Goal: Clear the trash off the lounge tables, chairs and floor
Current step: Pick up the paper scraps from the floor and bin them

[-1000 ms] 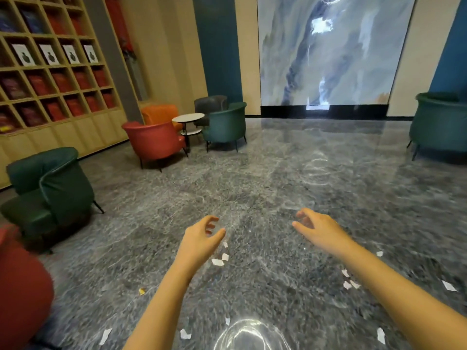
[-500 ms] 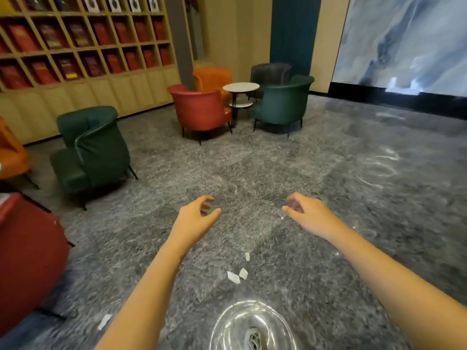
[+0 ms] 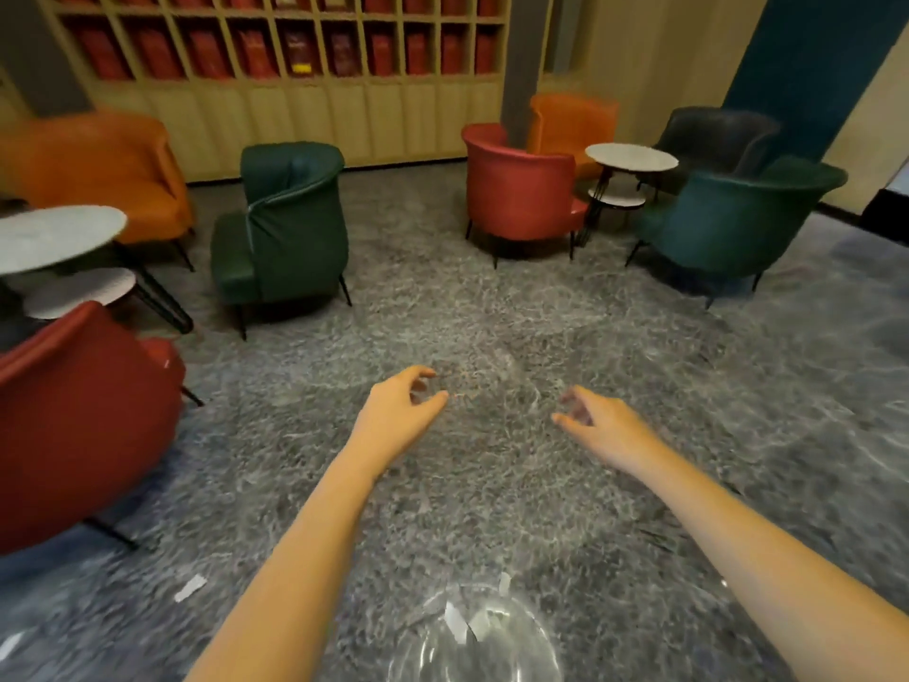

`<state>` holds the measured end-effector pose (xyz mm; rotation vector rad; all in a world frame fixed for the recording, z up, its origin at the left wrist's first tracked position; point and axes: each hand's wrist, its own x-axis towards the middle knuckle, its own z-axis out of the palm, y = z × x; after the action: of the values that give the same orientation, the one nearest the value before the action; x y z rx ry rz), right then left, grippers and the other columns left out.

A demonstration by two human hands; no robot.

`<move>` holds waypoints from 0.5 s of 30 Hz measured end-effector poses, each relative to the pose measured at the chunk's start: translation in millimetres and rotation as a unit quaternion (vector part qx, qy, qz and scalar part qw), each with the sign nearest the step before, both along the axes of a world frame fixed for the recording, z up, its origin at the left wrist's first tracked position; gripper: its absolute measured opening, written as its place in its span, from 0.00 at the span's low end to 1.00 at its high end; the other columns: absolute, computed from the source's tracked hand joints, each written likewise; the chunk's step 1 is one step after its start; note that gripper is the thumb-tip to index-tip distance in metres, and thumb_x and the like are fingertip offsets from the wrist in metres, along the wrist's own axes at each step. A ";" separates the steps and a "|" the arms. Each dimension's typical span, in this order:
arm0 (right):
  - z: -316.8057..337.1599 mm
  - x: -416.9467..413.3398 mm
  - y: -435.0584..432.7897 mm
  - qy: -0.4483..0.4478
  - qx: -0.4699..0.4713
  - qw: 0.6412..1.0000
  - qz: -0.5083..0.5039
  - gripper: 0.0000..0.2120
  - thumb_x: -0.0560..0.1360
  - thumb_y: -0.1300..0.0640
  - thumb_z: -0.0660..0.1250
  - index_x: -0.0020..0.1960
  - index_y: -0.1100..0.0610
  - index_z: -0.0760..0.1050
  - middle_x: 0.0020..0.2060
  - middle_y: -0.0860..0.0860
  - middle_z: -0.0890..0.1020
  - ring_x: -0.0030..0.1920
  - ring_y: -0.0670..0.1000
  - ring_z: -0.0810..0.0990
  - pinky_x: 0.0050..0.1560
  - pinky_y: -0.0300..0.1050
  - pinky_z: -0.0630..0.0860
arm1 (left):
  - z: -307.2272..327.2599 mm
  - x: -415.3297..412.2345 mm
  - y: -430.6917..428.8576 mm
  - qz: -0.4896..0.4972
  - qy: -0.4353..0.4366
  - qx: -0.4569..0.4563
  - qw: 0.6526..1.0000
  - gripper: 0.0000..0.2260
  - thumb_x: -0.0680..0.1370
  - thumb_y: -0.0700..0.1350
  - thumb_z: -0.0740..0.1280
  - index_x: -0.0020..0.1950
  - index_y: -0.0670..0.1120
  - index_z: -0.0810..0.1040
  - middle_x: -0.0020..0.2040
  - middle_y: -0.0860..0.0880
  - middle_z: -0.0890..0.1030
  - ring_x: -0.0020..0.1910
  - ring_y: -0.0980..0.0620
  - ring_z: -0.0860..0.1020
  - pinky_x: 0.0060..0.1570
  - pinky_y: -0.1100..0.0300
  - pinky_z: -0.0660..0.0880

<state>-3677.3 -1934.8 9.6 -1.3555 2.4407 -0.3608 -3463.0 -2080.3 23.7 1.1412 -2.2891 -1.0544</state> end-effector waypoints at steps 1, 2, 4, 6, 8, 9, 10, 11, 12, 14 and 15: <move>-2.9 -10.8 -19.0 -0.001 -0.003 1.000 0.023 0.20 0.77 0.44 0.59 0.62 0.55 0.69 0.47 0.49 0.77 0.49 0.51 0.77 0.49 0.47 0.74 | -1.2 -4.7 -11.4 0.019 -0.007 -0.001 1.000 0.17 0.76 0.50 0.66 0.63 0.47 0.74 0.56 0.47 0.79 0.53 0.52 0.77 0.56 0.57 0.73; -6.3 -20.8 -40.1 -0.002 -0.003 0.999 0.049 0.20 0.77 0.44 0.60 0.62 0.56 0.70 0.47 0.49 0.77 0.49 0.51 0.77 0.49 0.47 0.73 | -3.5 -8.2 -22.9 0.040 -0.013 -0.001 0.999 0.17 0.76 0.50 0.66 0.64 0.47 0.74 0.56 0.48 0.79 0.53 0.52 0.77 0.55 0.58 0.73; -13.3 -36.7 -86.2 -0.008 0.002 0.994 0.107 0.20 0.77 0.45 0.60 0.63 0.56 0.69 0.49 0.51 0.78 0.49 0.52 0.77 0.50 0.47 0.73 | -10.2 -12.4 -44.4 0.083 -0.010 0.004 0.997 0.17 0.76 0.50 0.66 0.63 0.48 0.74 0.56 0.48 0.78 0.52 0.54 0.76 0.53 0.62 0.72; -21.2 -48.3 -136.5 -0.010 0.007 0.985 0.174 0.20 0.77 0.44 0.60 0.63 0.56 0.69 0.51 0.51 0.78 0.50 0.52 0.77 0.50 0.48 0.73 | -19.3 -15.0 -63.4 0.130 -0.002 0.008 0.992 0.16 0.76 0.51 0.66 0.63 0.49 0.74 0.55 0.49 0.78 0.50 0.55 0.76 0.51 0.64 0.71; -29.8 -54.1 -187.8 0.000 0.010 0.971 0.239 0.20 0.77 0.44 0.60 0.63 0.55 0.69 0.52 0.52 0.78 0.51 0.52 0.77 0.49 0.47 0.73 | -30.2 -16.6 -79.7 0.192 -0.006 0.012 0.981 0.16 0.76 0.52 0.66 0.63 0.50 0.73 0.55 0.50 0.78 0.52 0.54 0.76 0.52 0.62 0.71; -34.3 -54.5 -211.2 0.005 0.013 0.962 0.272 0.20 0.77 0.43 0.60 0.63 0.54 0.69 0.53 0.52 0.78 0.51 0.52 0.77 0.47 0.46 0.72 | -35.4 -17.1 -85.7 0.226 -0.008 0.014 0.974 0.17 0.76 0.52 0.66 0.63 0.51 0.73 0.56 0.50 0.78 0.54 0.54 0.76 0.53 0.62 0.71; -39.1 -53.3 -234.1 0.008 0.017 0.951 0.308 0.20 0.77 0.43 0.59 0.63 0.53 0.69 0.53 0.52 0.78 0.51 0.52 0.77 0.46 0.45 0.71 | -40.8 -17.4 -90.0 0.262 -0.007 0.018 0.965 0.17 0.76 0.52 0.66 0.64 0.50 0.73 0.56 0.50 0.78 0.55 0.53 0.76 0.54 0.62 0.70; -43.7 -50.7 -255.6 0.011 0.020 0.938 0.346 0.20 0.77 0.43 0.59 0.64 0.53 0.69 0.54 0.51 0.78 0.52 0.52 0.77 0.46 0.45 0.71 | -45.7 -17.5 -92.3 0.300 -0.007 0.021 0.954 0.18 0.75 0.51 0.67 0.64 0.49 0.73 0.57 0.49 0.78 0.56 0.53 0.76 0.54 0.63 0.70; -47.5 -46.1 -274.8 0.015 0.020 0.922 0.387 0.20 0.77 0.43 0.60 0.63 0.52 0.69 0.54 0.51 0.78 0.52 0.53 0.77 0.48 0.46 0.72 | -49.8 -17.5 -91.8 0.338 -0.008 0.023 0.941 0.18 0.75 0.50 0.67 0.64 0.48 0.73 0.56 0.48 0.79 0.56 0.52 0.76 0.54 0.63 0.69; -53.5 -31.8 -306.2 0.017 0.015 0.879 0.476 0.20 0.77 0.43 0.60 0.63 0.53 0.69 0.55 0.52 0.78 0.54 0.53 0.77 0.53 0.48 0.73 | -56.0 -16.6 -83.3 0.410 -0.014 0.024 0.912 0.18 0.75 0.50 0.68 0.63 0.47 0.74 0.55 0.48 0.79 0.55 0.51 0.77 0.53 0.63 0.69; -56.2 -22.3 -318.1 0.015 0.010 0.855 0.519 0.20 0.77 0.44 0.60 0.63 0.54 0.69 0.56 0.52 0.78 0.55 0.54 0.77 0.56 0.50 0.72 | -57.9 -16.1 -75.7 0.445 -0.018 0.025 0.895 0.18 0.75 0.50 0.68 0.63 0.46 0.74 0.54 0.48 0.79 0.54 0.51 0.77 0.53 0.61 0.70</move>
<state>-3699.5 -2252.9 -46.7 -2.3807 1.3673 -0.0218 -3479.1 -2156.0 -34.2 1.9446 -1.4291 -0.7016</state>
